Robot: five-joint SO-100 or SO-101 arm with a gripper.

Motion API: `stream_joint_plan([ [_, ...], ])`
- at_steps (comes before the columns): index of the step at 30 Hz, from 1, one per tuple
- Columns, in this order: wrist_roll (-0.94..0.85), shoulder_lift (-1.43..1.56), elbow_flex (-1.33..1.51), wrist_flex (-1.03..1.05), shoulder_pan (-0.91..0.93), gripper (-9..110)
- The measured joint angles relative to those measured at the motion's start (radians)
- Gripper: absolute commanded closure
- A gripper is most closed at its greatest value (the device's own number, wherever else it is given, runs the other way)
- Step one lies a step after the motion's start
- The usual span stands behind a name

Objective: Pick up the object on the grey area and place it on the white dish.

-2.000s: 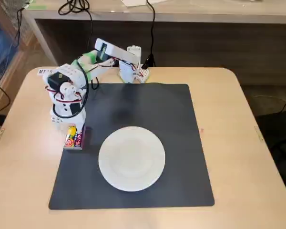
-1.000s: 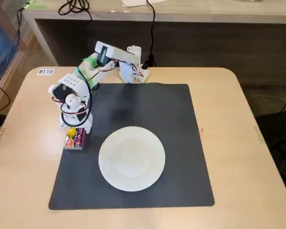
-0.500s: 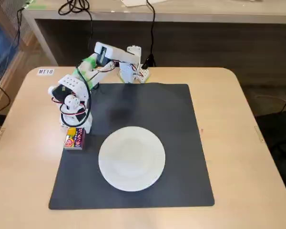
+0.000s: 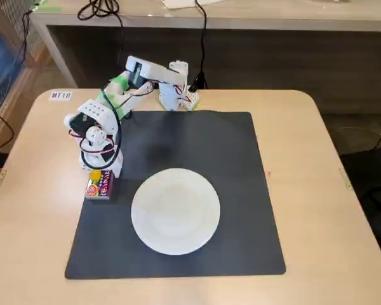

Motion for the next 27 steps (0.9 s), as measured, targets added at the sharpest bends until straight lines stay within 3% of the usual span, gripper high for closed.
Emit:
stream_joint_plan([
  [27, -0.046, 0.000, 0.012, 0.000, 0.017, 71],
])
